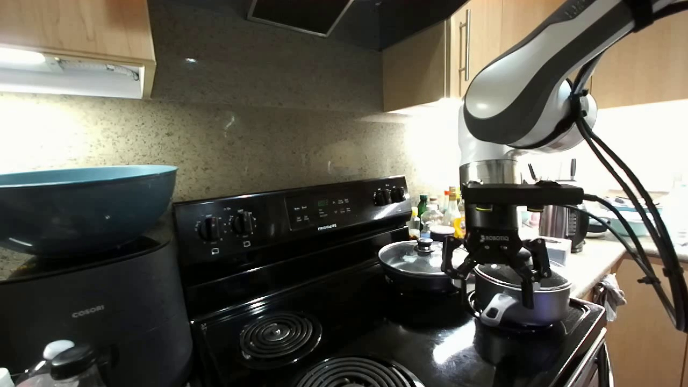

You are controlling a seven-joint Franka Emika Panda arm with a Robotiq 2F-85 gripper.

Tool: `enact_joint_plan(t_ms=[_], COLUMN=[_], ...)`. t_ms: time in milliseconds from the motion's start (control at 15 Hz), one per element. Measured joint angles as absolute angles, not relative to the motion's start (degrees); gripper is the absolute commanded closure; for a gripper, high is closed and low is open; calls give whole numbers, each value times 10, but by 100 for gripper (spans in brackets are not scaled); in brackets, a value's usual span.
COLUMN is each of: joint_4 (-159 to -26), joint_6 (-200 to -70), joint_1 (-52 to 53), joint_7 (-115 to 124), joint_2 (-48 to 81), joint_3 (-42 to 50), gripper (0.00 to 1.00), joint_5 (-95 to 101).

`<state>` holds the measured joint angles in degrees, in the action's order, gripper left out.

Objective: Rotate the pot at the front of the stove to the right

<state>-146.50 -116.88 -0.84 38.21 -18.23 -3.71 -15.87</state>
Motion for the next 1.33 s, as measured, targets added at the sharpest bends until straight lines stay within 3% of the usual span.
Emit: enact_joint_plan(t_ms=[1333], joint_4=[-1491], joint_6=[-1291], joint_1=[-78], joint_7=[544], joint_2=[-125], joint_3=[8], gripper=[0], joint_5=[-141])
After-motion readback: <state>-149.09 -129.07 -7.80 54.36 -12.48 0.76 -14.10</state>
